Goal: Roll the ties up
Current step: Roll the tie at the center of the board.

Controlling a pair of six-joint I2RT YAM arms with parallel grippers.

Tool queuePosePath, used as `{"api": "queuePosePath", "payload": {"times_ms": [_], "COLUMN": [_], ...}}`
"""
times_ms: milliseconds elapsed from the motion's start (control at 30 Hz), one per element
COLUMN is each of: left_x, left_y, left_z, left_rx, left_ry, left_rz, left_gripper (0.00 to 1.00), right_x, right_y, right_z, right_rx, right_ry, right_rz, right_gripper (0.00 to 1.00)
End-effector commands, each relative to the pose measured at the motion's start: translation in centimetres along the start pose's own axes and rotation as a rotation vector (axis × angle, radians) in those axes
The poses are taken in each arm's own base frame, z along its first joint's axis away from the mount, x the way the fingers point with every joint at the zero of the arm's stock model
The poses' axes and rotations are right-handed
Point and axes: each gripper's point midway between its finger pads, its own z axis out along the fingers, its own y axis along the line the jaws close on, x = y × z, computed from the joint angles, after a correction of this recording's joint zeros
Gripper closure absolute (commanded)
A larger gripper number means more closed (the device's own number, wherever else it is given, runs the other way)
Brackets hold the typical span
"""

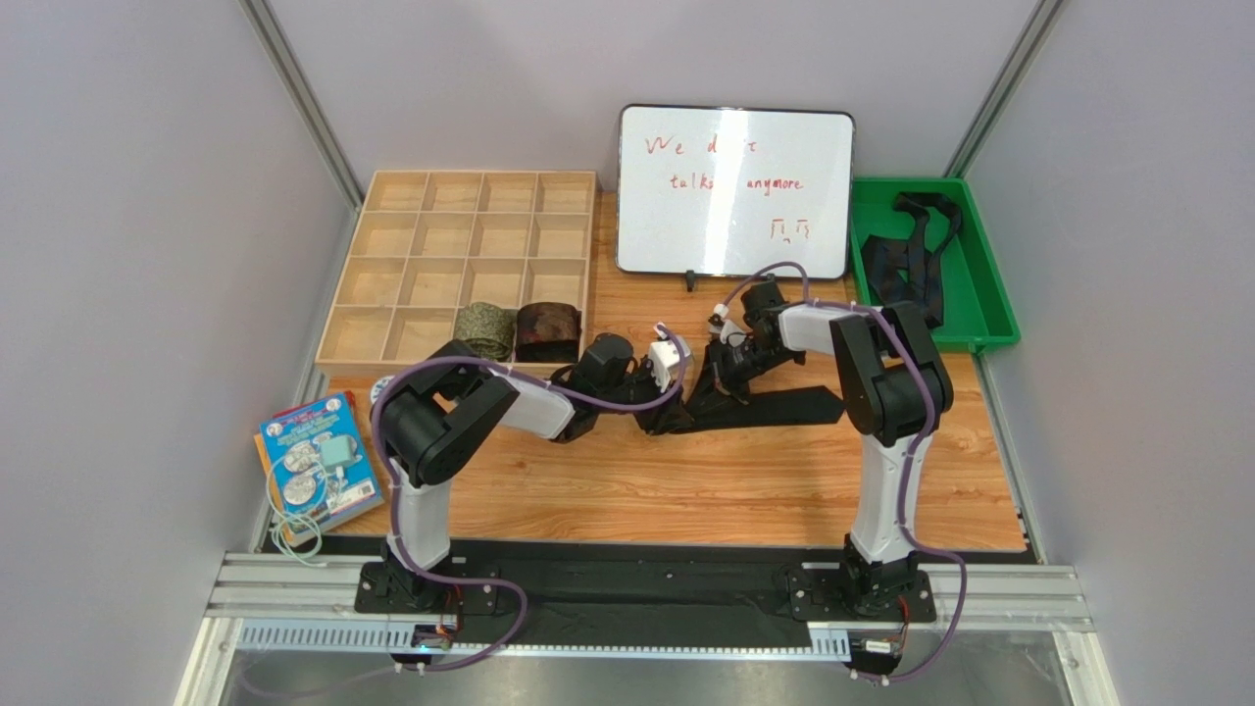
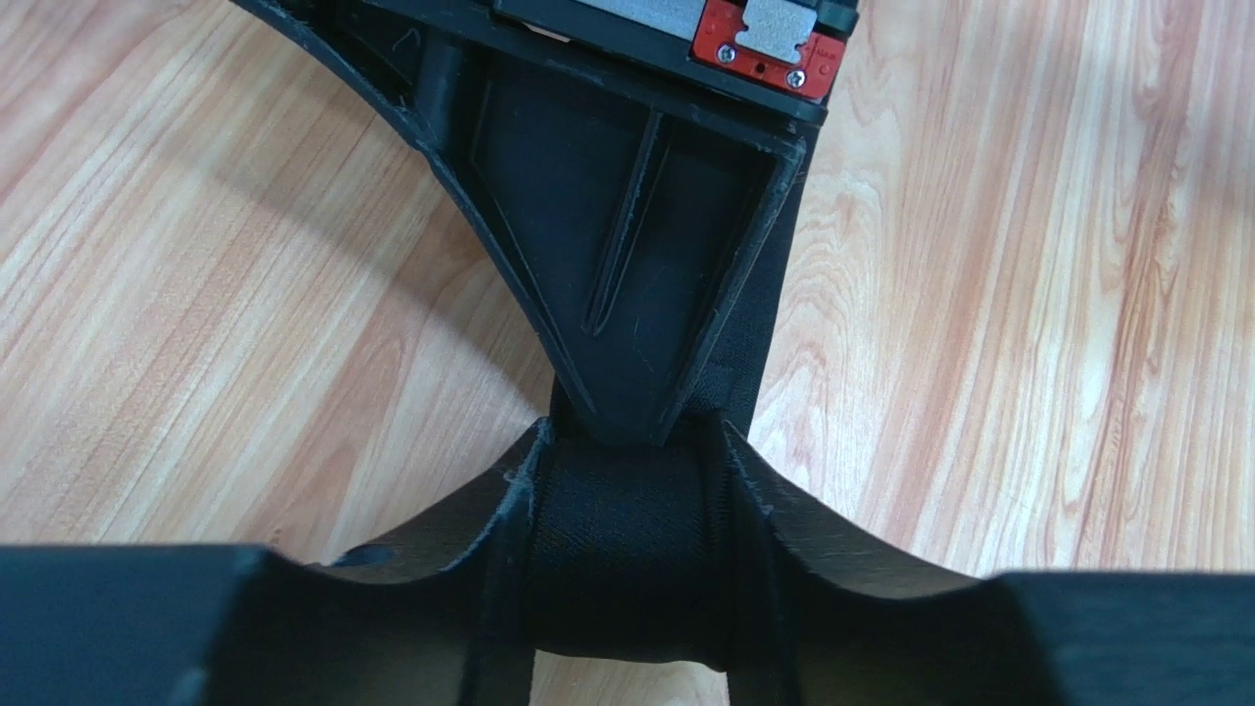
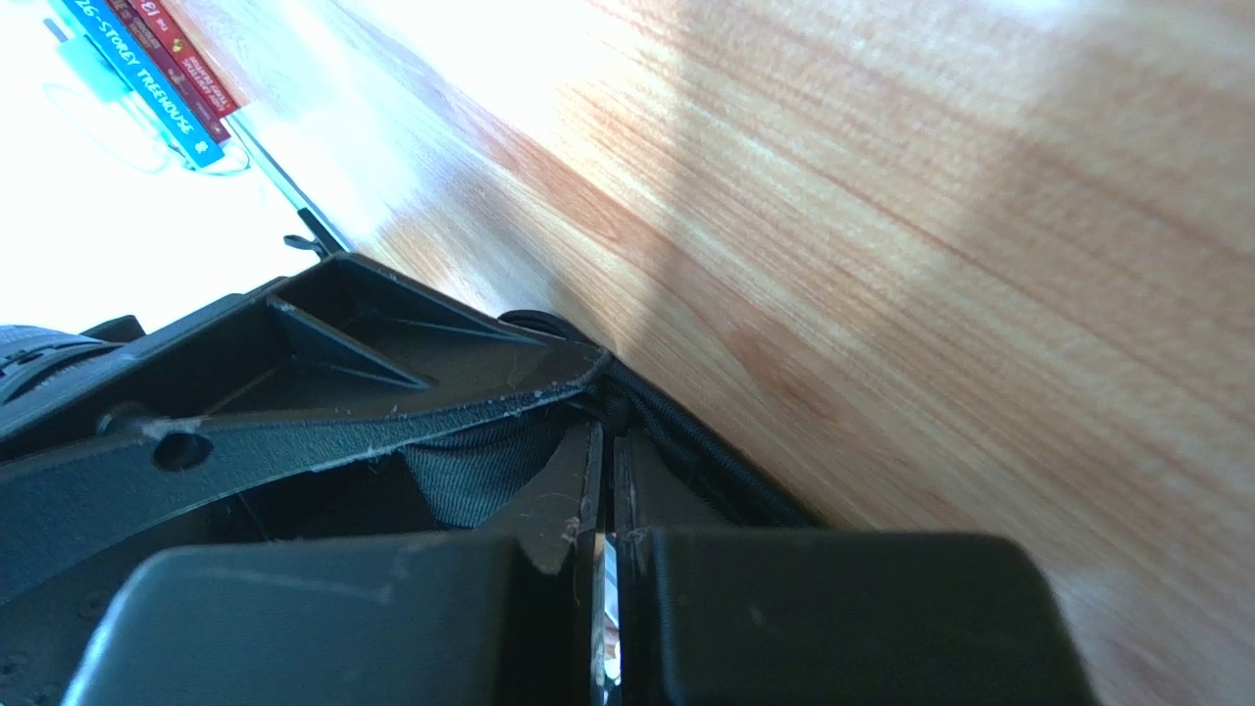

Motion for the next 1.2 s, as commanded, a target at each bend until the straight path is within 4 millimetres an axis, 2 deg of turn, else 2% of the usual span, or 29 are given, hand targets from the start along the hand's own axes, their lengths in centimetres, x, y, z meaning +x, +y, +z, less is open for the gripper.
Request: {"api": "queuePosePath", "payload": {"times_ms": [0,33,100,133,167,200,233,267,300,400,433,567,700,933,1033,1133,1167], "left_x": [1.6,2.6,3.1,4.4,4.6,5.3,6.4,6.5,7.1,8.8,9.5,10.1,10.3,9.6,9.4,9.7,9.7], "left_y": [-0.7,-0.9,-0.8,-0.8,-1.4,-1.1,-1.3,-1.2,-1.1,-1.3,-1.5,-1.9,-2.5,-2.4,-2.4,-2.6,-2.6], "left_z": [0.4,0.2,0.0,-0.3,-0.1,-0.3,-0.7,-0.7,-0.9,-1.6,-1.9,-2.2,-2.2,-1.7,-1.6,-1.9,-1.9], "left_rx": [-0.008,-0.006,-0.024,-0.022,-0.013,-0.032,-0.025,-0.022,-0.026,-0.004,0.011,0.05,0.085,0.094,0.096,0.1,0.101], "left_ry": [0.046,0.099,0.138,0.204,0.231,0.268,0.322,0.34,0.366,0.436,0.462,0.49,0.506,0.501,0.495,0.515,0.515], "left_rz": [0.042,0.096,0.16,0.217,0.25,0.27,0.269,0.289,0.292,0.293,0.288,0.288,0.282,0.285,0.285,0.271,0.27], "left_gripper": [0.63,0.68,0.7,0.7,0.7,0.7,0.7,0.7,0.7,0.7,0.7,0.69,0.69,0.68,0.67,0.67,0.67], "right_x": [-0.7,-0.6,-0.9,-0.8,-0.8,-0.7,-0.8,-0.7,-0.4,0.1,0.0,1.4,1.6,1.7,1.8,1.3,1.3], "right_y": [-6.9,-6.6,-5.5,-4.7,-4.1,-3.0,-2.5,-2.0,-1.1,-0.2,0.1,1.1,2.5,4.0,3.3,2.5,2.3], "right_z": [2.6,2.5,2.2,2.2,2.0,1.6,1.2,0.8,-0.1,-2.1,-3.0,-4.5,-4.4,-3.4,-2.5,-2.0,-1.9], "right_rx": [0.297,0.284,0.247,0.216,0.199,0.167,0.157,0.149,0.131,0.094,0.085,0.042,-0.036,-0.093,-0.059,-0.032,-0.029], "right_ry": [-0.065,-0.064,-0.069,-0.063,-0.064,-0.051,-0.047,-0.038,-0.024,-0.014,-0.027,-0.013,-0.023,-0.035,-0.028,-0.028,-0.026], "right_rz": [-0.058,-0.061,-0.073,-0.081,-0.089,-0.109,-0.122,-0.134,-0.16,-0.161,-0.184,-0.185,-0.178,-0.206,-0.22,-0.222,-0.219], "right_gripper": [1.0,1.0,1.0,1.0,1.0,0.97,0.95,0.92,0.83,0.65,0.63,0.59,0.55,0.53,0.54,0.64,0.76]}}
